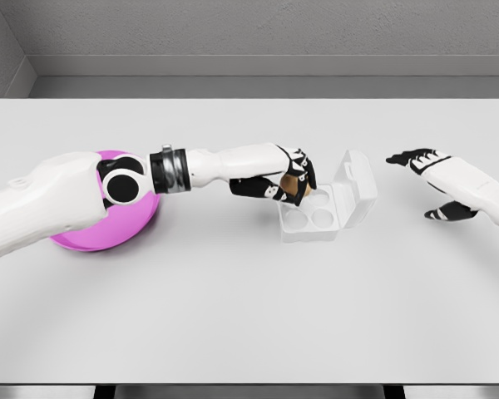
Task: Pack egg into the box and close the box lid
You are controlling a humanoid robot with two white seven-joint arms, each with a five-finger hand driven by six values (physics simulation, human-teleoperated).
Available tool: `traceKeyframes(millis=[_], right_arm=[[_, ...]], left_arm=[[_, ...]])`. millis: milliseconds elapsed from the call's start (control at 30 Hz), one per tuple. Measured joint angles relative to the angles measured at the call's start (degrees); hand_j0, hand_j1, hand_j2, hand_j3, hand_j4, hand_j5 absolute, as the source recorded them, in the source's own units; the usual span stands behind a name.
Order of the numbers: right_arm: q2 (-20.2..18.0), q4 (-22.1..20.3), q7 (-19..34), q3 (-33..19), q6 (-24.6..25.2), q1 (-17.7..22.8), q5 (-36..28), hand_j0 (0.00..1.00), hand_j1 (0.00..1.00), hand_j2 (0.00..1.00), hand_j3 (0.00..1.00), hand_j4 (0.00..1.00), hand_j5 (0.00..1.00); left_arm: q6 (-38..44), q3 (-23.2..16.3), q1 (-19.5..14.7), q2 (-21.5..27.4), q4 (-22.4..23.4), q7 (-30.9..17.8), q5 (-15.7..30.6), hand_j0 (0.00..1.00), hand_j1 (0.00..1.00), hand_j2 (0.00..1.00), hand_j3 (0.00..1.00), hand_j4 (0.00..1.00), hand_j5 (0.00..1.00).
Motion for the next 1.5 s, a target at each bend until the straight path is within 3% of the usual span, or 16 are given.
traceKeyframes(millis=[367, 1500], right_arm=[[0.16, -0.01, 0.00, 0.10, 0.00, 0.00, 0.05, 1.00, 1.00, 1.00, 1.00, 1.00, 1.00], [0.34, 0.00, 0.00, 0.60, 0.00, -0.09, 0.09, 1.00, 1.00, 1.00, 1.00, 1.00, 1.00]], left_arm=[[0.00, 0.02, 1.41, -0.03, 0.17, 0.00, 4.93, 0.27, 0.27, 0.27, 0.27, 0.27, 0.27], [0.01, -0.12, 4.04, -0.48, -0.32, 0.01, 11.23, 0.27, 0.27, 0.27, 0.27, 0.27, 0.27]])
